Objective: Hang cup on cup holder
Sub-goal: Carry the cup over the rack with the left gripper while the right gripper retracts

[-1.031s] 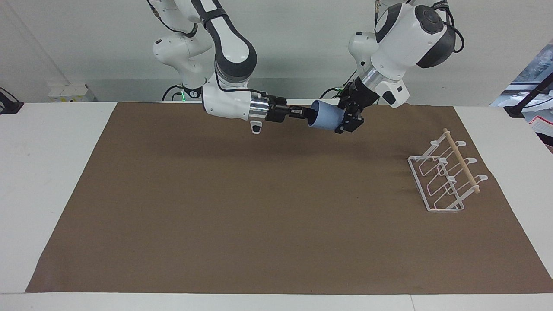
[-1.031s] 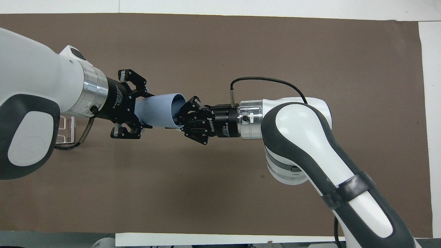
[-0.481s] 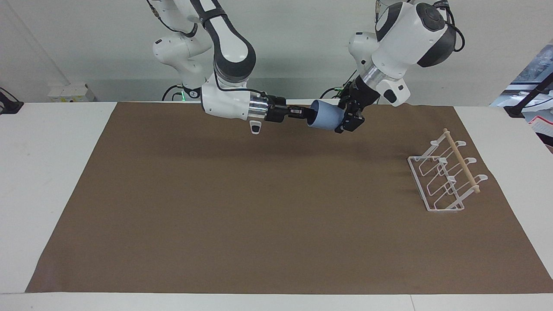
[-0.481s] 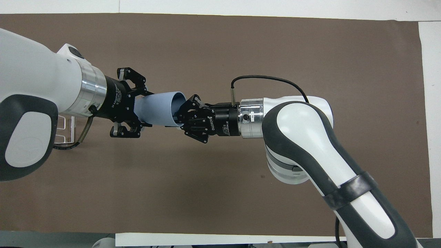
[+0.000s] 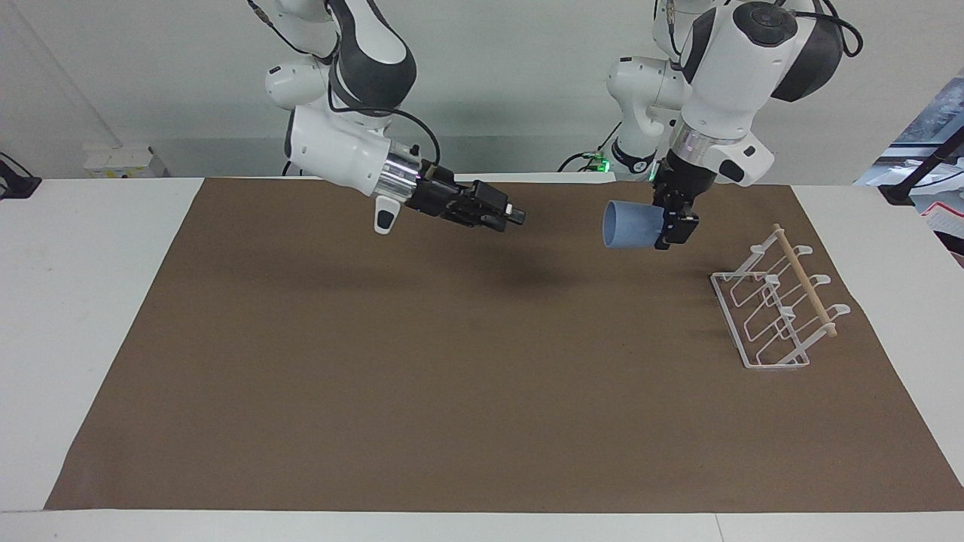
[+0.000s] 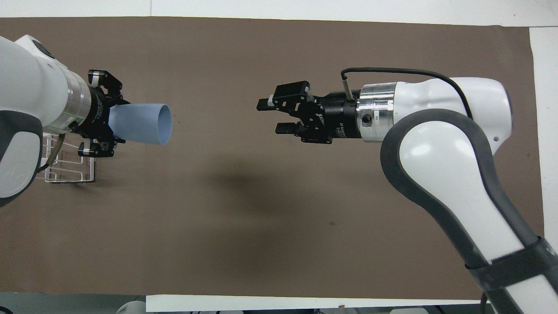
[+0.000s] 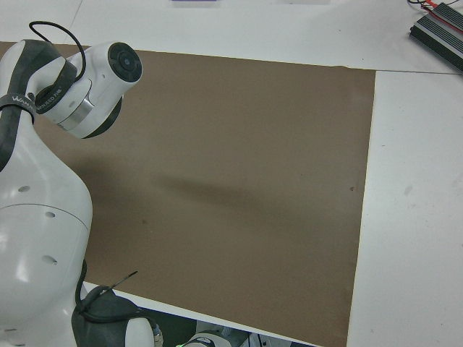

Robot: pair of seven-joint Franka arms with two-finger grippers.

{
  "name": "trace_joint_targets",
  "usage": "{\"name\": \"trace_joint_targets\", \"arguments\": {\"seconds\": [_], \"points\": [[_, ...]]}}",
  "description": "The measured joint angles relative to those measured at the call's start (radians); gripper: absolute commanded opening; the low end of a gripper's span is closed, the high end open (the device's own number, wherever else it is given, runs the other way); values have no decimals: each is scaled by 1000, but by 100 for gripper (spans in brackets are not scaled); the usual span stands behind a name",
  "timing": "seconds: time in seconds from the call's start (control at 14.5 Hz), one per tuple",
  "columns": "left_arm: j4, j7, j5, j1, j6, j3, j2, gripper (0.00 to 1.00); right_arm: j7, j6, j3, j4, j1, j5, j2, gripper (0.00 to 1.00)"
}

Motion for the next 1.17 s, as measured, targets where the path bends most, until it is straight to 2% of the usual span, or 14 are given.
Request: {"name": "trace_joint_targets", "arguments": {"seconds": [0.28, 0.48, 0.62, 0.76, 0.89, 1.17], "points": [[-24, 6, 411, -16, -30, -4, 31, 0, -6, -22, -3, 0, -85, -466, -17, 100], [-43, 0, 765, -38, -67, -6, 139, 0, -29, -147, -5, 8, -150, -779, -24, 100], [-42, -18, 980, -43, -105, -6, 220, 0, -32, -285, -6, 42, -189, -929, -38, 100], [-40, -59, 1151, -41, -158, -4, 284, 0, -40, -444, -7, 112, -229, -1056, -58, 100], [-39, -126, 1266, -35, -228, -1, 339, 0, -109, -580, -8, 196, -279, -1126, -83, 100], [-39, -250, 1309, -20, -270, 1, 414, 0, -315, -663, -21, 243, -416, -1145, -104, 100]]}}
